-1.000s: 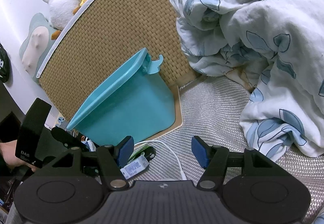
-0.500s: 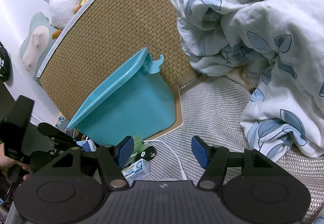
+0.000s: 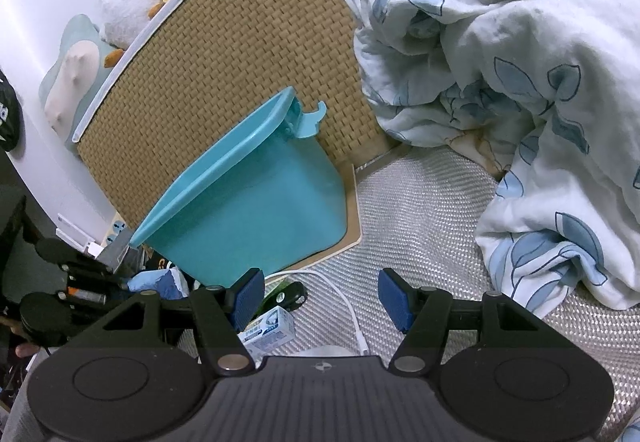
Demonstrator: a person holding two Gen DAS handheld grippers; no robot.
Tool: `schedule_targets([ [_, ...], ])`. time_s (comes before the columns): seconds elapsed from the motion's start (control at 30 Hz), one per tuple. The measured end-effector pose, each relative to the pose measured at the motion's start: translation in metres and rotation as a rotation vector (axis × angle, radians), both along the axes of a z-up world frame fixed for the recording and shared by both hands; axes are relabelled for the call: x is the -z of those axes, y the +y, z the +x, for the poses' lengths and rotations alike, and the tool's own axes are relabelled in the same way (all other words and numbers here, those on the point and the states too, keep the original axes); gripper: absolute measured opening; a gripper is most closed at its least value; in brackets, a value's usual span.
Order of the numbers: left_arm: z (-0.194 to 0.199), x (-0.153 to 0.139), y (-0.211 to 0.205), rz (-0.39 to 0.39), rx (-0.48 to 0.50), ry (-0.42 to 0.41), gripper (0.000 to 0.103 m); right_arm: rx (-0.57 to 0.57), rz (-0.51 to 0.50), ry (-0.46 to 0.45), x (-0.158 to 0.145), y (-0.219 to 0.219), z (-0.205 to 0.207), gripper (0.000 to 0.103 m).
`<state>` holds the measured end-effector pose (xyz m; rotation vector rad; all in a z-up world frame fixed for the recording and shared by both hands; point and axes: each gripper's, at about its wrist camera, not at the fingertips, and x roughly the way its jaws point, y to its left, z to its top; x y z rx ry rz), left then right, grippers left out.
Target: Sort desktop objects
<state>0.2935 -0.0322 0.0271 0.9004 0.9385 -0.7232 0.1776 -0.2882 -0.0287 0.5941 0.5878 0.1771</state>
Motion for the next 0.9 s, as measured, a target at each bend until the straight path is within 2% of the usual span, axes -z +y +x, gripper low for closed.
schedule_targets([
  [0.1,0.004,0.008,0.001,0.022,0.010,0.051,0.011,-0.001,0.005,0.002,0.000,-0.001,0.000,0.067],
  [0.17,0.007,0.013,0.000,0.040,0.014,0.067,0.020,-0.002,0.008,0.001,0.000,-0.001,0.000,0.067],
  [0.2,0.008,0.015,0.000,0.049,0.015,0.071,0.021,-0.003,0.009,0.001,0.000,-0.001,0.000,0.067],
  [0.37,0.016,0.023,-0.002,0.049,0.013,0.116,0.033,-0.007,0.016,0.001,-0.001,-0.001,0.000,0.067],
  [0.57,0.023,0.035,-0.007,0.063,0.015,0.203,0.033,-0.008,0.036,0.005,0.000,-0.001,0.001,0.067],
  [0.9,0.036,0.041,-0.011,0.057,-0.011,0.254,0.033,-0.010,0.047,0.010,0.000,-0.001,0.002,0.069],
])
